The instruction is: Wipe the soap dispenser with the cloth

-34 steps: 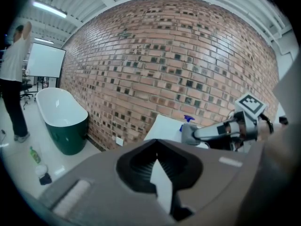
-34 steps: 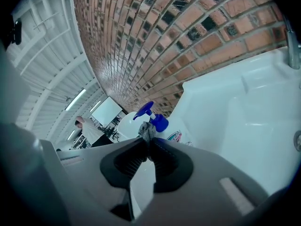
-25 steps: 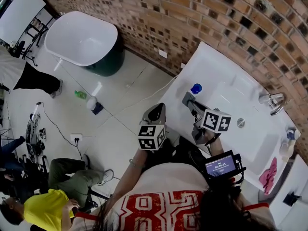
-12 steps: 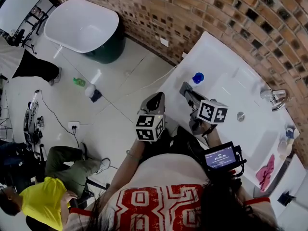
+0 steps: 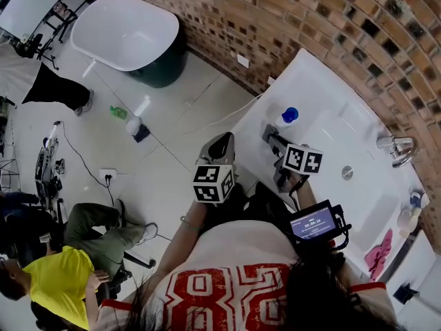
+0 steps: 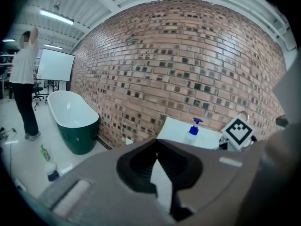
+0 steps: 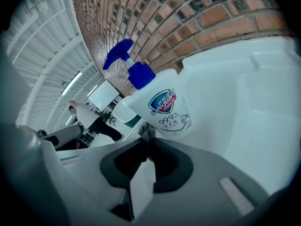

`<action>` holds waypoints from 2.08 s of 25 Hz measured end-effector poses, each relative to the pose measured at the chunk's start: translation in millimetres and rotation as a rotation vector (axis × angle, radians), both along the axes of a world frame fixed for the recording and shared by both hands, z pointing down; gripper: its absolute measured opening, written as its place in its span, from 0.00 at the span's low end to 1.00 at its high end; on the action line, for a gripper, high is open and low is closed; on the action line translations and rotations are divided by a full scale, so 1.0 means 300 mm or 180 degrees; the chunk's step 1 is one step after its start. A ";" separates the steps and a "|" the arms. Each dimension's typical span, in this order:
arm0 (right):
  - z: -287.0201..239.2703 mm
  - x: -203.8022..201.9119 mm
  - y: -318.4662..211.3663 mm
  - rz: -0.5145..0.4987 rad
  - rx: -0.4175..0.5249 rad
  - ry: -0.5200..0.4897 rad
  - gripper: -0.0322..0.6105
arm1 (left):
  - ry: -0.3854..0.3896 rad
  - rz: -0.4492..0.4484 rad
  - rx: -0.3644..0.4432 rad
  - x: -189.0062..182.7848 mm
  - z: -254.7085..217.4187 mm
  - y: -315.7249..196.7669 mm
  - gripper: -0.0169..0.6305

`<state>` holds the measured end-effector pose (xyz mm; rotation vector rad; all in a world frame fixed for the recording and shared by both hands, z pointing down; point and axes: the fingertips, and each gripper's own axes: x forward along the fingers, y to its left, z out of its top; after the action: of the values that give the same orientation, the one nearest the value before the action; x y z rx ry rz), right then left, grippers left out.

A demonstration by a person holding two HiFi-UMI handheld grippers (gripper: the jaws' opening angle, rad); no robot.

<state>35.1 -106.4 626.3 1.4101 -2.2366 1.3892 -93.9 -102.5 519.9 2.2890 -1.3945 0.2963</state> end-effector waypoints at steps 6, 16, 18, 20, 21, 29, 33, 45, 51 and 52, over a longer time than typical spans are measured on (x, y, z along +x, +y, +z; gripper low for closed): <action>0.072 0.001 0.007 -0.0038 -0.0136 0.0050 0.12 | -0.0015 -0.0075 -0.0001 -0.027 0.002 -0.001 0.03; -0.164 -0.001 0.080 -0.0487 0.0381 0.0216 0.12 | -0.0012 -0.0088 -0.0023 -0.027 0.010 0.016 0.03; -0.237 -0.010 0.087 -0.0564 0.0551 0.0159 0.12 | -0.0002 -0.0028 -0.0027 0.001 0.014 0.019 0.03; -0.301 -0.013 0.089 -0.0608 0.0684 0.0079 0.12 | 0.0020 0.0045 -0.0011 0.036 0.009 0.020 0.03; -0.333 -0.010 0.086 -0.0617 0.0753 0.0065 0.12 | 0.0029 0.0077 -0.0005 0.051 0.006 0.020 0.03; -0.517 0.055 -0.009 -0.0417 0.1098 0.0174 0.12 | 0.0052 0.0145 -0.0008 0.091 0.005 0.013 0.03; -0.516 0.072 -0.050 -0.0268 0.0969 0.0118 0.12 | 0.0074 0.0081 0.0009 0.083 0.000 0.001 0.03; -0.484 0.199 -0.040 0.0062 0.0826 0.0034 0.12 | 0.0093 0.0084 -0.0010 0.090 0.007 -0.002 0.03; -0.477 0.254 -0.046 0.0230 0.0815 -0.0018 0.12 | 0.0091 0.0120 -0.0008 0.105 0.009 -0.009 0.03; -0.476 0.260 -0.046 0.0247 0.0813 -0.0019 0.12 | 0.0092 0.0123 -0.0006 0.107 0.009 -0.010 0.03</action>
<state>113.2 -120.3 483.4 1.5864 -2.4589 1.1618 -61.7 -105.3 522.6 2.3117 -1.3368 0.2753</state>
